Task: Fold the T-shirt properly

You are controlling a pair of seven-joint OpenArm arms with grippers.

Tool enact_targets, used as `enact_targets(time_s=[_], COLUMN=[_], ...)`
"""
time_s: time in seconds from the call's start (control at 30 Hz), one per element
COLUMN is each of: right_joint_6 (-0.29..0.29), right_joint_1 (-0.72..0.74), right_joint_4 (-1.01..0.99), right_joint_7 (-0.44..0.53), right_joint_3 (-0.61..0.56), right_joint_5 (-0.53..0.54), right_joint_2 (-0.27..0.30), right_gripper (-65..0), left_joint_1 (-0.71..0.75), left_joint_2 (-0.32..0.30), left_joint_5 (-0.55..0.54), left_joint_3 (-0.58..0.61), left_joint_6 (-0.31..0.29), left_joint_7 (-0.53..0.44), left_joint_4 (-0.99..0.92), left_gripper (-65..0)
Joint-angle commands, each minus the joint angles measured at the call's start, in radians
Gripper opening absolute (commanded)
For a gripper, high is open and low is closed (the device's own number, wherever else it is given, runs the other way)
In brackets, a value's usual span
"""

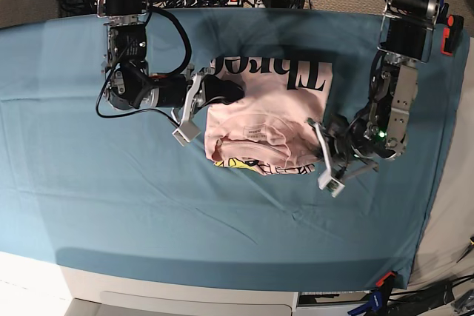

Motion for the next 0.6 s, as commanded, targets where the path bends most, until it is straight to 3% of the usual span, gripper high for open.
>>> enact_targets(time_s=[0.0,0.17,0.37,0.47,0.57], right_joint_6=[0.002,0.002,0.002,0.002,0.0], right_joint_1=[0.023,0.03,0.015,-0.027,-0.109], right_joint_4=[0.03,0.107,0.145,0.145,0.145], right_joint_7=[0.017,0.017,0.017,0.017,0.017], right_joint_3=[0.003,0.098,0.371,0.52,0.662], right_joint_5=[0.024,-0.039,-0.165,-0.197,-0.197], right_joint_2=[0.023,0.117,0.26,0.339,0.412], right_gripper=[-65.0,-65.0,-65.0,-65.0,-65.0], left_joint_1=[-0.044,-0.095,-0.061,0.013,0.117], left_joint_2=[-0.024,-0.116,-0.247,-0.302,-0.331], left_joint_5=[0.017,0.063,0.04,-0.038,-0.203], left_joint_3=[-0.008,-0.013,-0.119,-0.245,-0.422], left_joint_6=[0.018,0.088,0.088,0.043,-0.037], left_joint_7=[-0.023,-0.004,0.068,0.105,0.199], left_joint_4=[0.016,0.017,0.025,0.045,0.082], left_gripper=[-65.0,-65.0,-65.0,-65.0,-65.0])
